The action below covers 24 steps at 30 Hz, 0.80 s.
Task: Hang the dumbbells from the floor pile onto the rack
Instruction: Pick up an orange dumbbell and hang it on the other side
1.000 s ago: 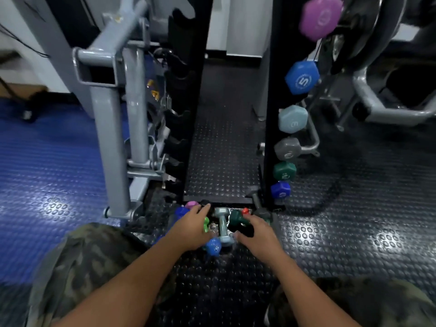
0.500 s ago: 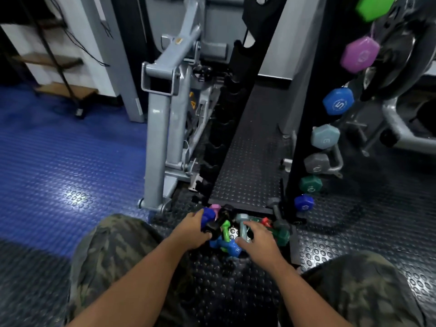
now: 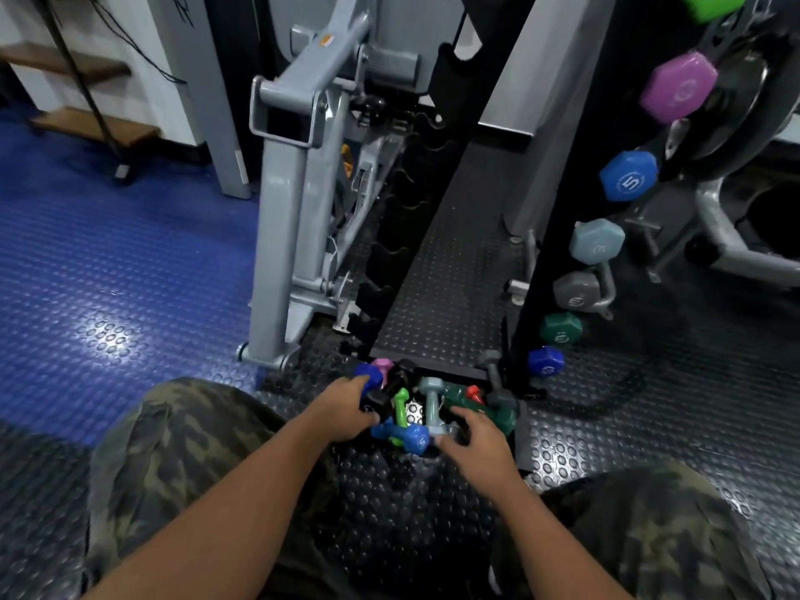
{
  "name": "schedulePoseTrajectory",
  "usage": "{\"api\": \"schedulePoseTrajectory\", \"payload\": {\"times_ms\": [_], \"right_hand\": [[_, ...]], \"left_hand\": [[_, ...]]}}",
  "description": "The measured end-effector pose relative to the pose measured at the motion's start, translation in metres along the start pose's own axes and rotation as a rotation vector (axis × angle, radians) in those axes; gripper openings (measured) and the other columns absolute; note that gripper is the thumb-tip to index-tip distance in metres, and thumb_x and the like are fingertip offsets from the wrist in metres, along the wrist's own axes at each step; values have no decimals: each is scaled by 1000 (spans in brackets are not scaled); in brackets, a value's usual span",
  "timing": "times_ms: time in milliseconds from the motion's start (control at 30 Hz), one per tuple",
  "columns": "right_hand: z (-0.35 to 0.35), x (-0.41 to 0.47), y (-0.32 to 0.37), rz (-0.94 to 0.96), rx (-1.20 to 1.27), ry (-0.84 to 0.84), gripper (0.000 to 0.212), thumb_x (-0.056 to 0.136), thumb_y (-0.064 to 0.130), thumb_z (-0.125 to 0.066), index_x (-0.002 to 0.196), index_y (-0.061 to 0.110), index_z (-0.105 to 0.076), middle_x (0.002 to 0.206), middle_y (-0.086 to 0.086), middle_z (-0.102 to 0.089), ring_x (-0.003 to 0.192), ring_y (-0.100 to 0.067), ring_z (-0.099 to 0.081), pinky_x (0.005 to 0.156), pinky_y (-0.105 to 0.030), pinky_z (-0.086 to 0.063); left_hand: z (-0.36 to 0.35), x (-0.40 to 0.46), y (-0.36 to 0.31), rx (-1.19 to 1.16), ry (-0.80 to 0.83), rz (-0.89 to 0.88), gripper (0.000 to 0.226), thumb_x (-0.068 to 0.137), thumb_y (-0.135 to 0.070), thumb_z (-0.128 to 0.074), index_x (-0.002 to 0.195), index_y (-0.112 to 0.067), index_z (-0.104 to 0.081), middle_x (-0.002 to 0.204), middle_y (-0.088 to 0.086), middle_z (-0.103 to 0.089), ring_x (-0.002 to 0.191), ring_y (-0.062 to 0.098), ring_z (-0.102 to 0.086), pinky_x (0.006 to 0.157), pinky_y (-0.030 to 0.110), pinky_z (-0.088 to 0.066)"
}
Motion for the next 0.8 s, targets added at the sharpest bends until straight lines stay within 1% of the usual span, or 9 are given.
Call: {"api": "schedulePoseTrajectory", "payload": {"times_ms": [67,167,233,300,333,500,633,700,800], "right_hand": [[0,1,-3,-10,-1,-4,64,94,43,-76,150,22,-54,151,-4,-54,138,-22,-49,111,-34,-41],[-2,5,2,-15,10,-9,64,94,42,-76,151,21,-54,149,-4,-55,132,-20,-53,106,-32,-42],[-8,11,6,-8,16,5,64,94,43,-76,150,23,-54,146,-3,-58,125,-17,-56,103,-32,-46],[-16,19,12,7,14,28,63,94,45,-76,150,26,-55,139,-2,-62,113,-14,-57,94,-30,-46],[-21,25,15,18,15,46,62,94,46,-75,150,28,-55,139,-1,-62,113,-14,-57,93,-31,-46],[-51,59,28,22,16,145,65,95,48,-73,154,30,-49,152,2,-54,135,-19,-53,107,-35,-45],[-79,97,26,-16,49,208,72,96,46,-73,158,27,-44,153,6,-54,127,-10,-53,100,-26,-41],[-93,119,22,-54,63,240,73,96,43,-74,158,24,-43,152,5,-56,122,-9,-55,98,-23,-39],[-115,152,12,-75,20,274,77,95,43,-76,160,22,-40,153,2,-54,131,-15,-55,97,-21,-38]], "left_hand": [[14,11,-3,20,-16,-20,76,91,-39,-75,156,-17,-43,139,15,-60,131,34,-57,106,30,-42],[40,27,-5,80,-24,-47,85,94,-43,-71,163,-13,-32,155,18,-47,142,36,-47,117,38,-40],[51,34,-8,171,22,-76,81,97,-42,-68,163,-13,-30,157,21,-42,143,37,-45,117,41,-40],[59,41,-8,250,69,-100,76,99,-41,-64,161,-12,-32,157,21,-42,143,38,-45,115,43,-42],[63,45,-6,283,73,-110,73,99,-40,-63,160,-11,-34,156,21,-45,141,38,-47,113,43,-44],[70,76,10,361,76,-119,75,96,-43,-63,159,-15,-33,153,17,-47,136,37,-52,108,44,-48],[59,119,32,354,19,-12,66,92,-47,-61,148,-19,-42,142,13,-52,127,38,-59,99,52,-52],[37,143,44,292,11,78,70,94,-47,-59,154,-20,-35,145,15,-48,130,40,-56,100,55,-49],[-8,170,62,225,-6,161,86,96,-48,-61,164,-21,-16,154,15,-40,134,42,-51,104,59,-44]]}}
Point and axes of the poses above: each hand's wrist, its own x-axis towards the middle knuckle, its own z-axis out of the back of the hand, y = z × x, the point moved 3 cm from there along x, towards the middle knuckle
